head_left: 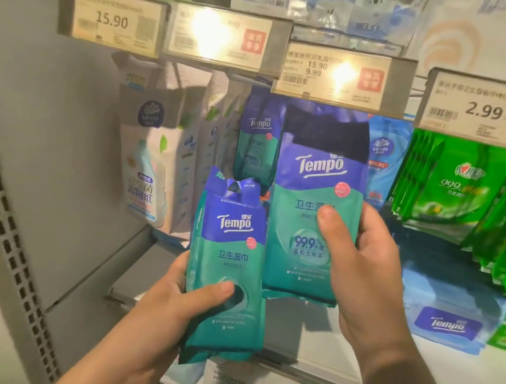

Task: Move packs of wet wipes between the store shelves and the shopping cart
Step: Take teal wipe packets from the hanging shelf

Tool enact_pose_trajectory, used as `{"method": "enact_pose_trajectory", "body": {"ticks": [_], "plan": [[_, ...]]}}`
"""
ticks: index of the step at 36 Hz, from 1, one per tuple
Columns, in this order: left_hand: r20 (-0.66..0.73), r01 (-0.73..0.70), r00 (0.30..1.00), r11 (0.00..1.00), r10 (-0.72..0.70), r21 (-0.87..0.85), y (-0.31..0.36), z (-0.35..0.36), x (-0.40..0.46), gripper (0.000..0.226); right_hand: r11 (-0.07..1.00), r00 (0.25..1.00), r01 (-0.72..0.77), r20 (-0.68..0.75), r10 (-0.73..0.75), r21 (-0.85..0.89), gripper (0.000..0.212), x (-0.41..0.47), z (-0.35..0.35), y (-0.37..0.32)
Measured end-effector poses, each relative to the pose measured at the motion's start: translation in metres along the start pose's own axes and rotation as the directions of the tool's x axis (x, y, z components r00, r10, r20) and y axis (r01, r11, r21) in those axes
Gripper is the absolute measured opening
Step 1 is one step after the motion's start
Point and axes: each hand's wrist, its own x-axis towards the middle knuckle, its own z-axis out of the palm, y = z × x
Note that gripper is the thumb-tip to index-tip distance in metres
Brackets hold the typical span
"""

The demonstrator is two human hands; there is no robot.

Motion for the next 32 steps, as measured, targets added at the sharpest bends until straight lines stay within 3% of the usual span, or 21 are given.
{"method": "enact_pose_trajectory", "body": {"ticks": [4, 7, 13, 23, 26, 30, 32], "plan": [[0.008, -0.011, 1.0, 1.0, 0.011, -0.004, -0.001, -0.005, 0.003, 0.063, 0.995, 0.995, -0.095, 0.035, 0.096, -0.036, 0.029, -0.006, -0.008, 0.017], [-0.017, -0.012, 1.0, 1.0, 0.012, -0.01, -0.003, -0.01, 0.006, 0.063, 0.987, 0.988, -0.139, 0.055, 0.143, -0.081, 0.045, -0.005, -0.01, 0.028], [-0.041, -0.004, 0.999, 1.0, 0.003, -0.024, -0.006, -0.018, 0.01, 0.063, 0.984, 0.991, -0.125, -0.057, 0.119, -0.126, 0.015, 0.016, -0.003, 0.038], [-0.067, 0.003, 0.998, 0.999, -0.005, -0.04, -0.006, -0.024, 0.014, 0.063, 0.963, 0.944, -0.265, -0.213, 0.25, -0.045, 0.018, 0.072, 0.024, 0.048], [-0.074, 0.003, 0.997, 0.999, -0.006, -0.038, -0.006, -0.024, 0.015, 0.061, 0.945, 0.924, -0.326, -0.212, 0.319, 0.006, 0.027, 0.086, 0.034, 0.047], [-0.083, 0.002, 0.997, 1.0, -0.004, -0.027, -0.007, -0.024, 0.015, 0.062, 0.908, 0.886, -0.417, -0.208, 0.414, 0.034, 0.06, 0.106, 0.042, 0.046], [-0.085, 0.004, 0.996, 1.0, -0.006, -0.024, -0.007, -0.025, 0.016, 0.062, 0.898, 0.877, -0.435, -0.196, 0.439, 0.069, 0.057, 0.115, 0.042, 0.046]]}}
